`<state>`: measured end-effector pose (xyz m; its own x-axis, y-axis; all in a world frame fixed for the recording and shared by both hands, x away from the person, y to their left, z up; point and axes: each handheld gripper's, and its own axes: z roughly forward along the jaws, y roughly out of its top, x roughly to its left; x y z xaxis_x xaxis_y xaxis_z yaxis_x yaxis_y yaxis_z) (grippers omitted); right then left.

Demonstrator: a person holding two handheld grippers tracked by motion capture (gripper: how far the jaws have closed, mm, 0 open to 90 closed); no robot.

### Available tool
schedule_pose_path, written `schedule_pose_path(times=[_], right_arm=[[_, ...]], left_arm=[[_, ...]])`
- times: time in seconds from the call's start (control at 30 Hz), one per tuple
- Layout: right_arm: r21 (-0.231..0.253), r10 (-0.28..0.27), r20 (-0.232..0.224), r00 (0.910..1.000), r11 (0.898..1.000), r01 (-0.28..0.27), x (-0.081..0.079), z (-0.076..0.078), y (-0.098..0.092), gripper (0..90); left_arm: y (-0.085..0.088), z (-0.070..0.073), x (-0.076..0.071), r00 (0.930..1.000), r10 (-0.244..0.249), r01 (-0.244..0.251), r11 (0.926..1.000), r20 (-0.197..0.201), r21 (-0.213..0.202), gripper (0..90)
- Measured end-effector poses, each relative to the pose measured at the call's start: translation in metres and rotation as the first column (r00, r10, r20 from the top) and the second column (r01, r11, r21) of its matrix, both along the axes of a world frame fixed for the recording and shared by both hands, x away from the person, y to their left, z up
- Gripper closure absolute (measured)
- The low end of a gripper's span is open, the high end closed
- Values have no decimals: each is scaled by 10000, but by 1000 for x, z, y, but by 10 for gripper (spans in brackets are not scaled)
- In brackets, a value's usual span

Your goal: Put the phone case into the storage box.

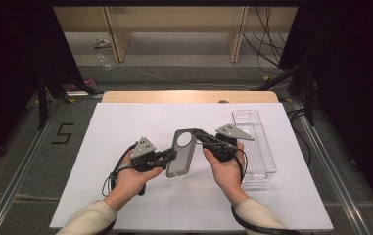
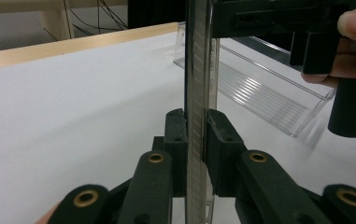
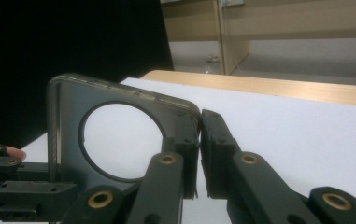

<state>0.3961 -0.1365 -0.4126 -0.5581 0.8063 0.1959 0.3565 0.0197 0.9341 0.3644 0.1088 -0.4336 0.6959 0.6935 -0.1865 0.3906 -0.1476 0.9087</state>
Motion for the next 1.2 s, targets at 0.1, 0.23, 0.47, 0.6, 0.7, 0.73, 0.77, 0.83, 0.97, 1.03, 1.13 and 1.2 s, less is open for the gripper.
schedule_pose_path(times=[0.1,0.23,0.47,0.6,0.7,0.73,0.77,0.83,0.97,1.03,1.13,1.2], right_arm=[[-231,-66,142,9999,9997,70,-1,1,1,869],[-474,-182,350,9992,9987,199,-2,3,1,875],[-808,-447,570,9974,9955,493,-2,5,0,878],[-882,-521,636,9966,9944,576,-2,6,-2,878],[-921,-559,689,9961,9938,621,-2,7,-3,878],[-919,-568,707,9959,9938,632,-2,7,-3,878],[-907,-589,696,9958,9938,651,-2,7,-3,878],[-900,-606,678,9959,9937,666,-2,8,-3,878],[-916,-627,710,9955,9934,691,-1,8,-4,877],[-911,-634,716,9954,9934,698,-1,9,-4,878],[-928,-648,717,9953,9931,714,-1,9,-5,877],[-929,-663,729,9951,9930,730,-1,10,-5,877]], left_arm=[[-2,0,-1,9997,-230,230,9997,-22,81,758],[-3,1,-1,9987,-512,510,9980,38,384,687],[-3,6,-2,9955,-942,943,9939,-40,568,460],[-2,7,-4,9925,-1224,1217,9873,9,1019,271],[2,8,-6,9914,-1304,1281,9842,112,1226,167],[4,8,-6,9916,-1287,1260,9835,128,1302,153],[6,8,-7,9918,-1264,1229,9830,174,1361,149],[10,9,-7,9917,-1269,1227,9824,214,1407,117],[18,9,-8,9906,-1311,1236,9803,390,1541,57],[22,9,-9,9907,-1283,1194,9795,453,1621,43],[27,8,-10,9907,-1233,1114,9778,573,1777,20],[31,7,-11,9914,-1119,984,9792,677,1775,6]])
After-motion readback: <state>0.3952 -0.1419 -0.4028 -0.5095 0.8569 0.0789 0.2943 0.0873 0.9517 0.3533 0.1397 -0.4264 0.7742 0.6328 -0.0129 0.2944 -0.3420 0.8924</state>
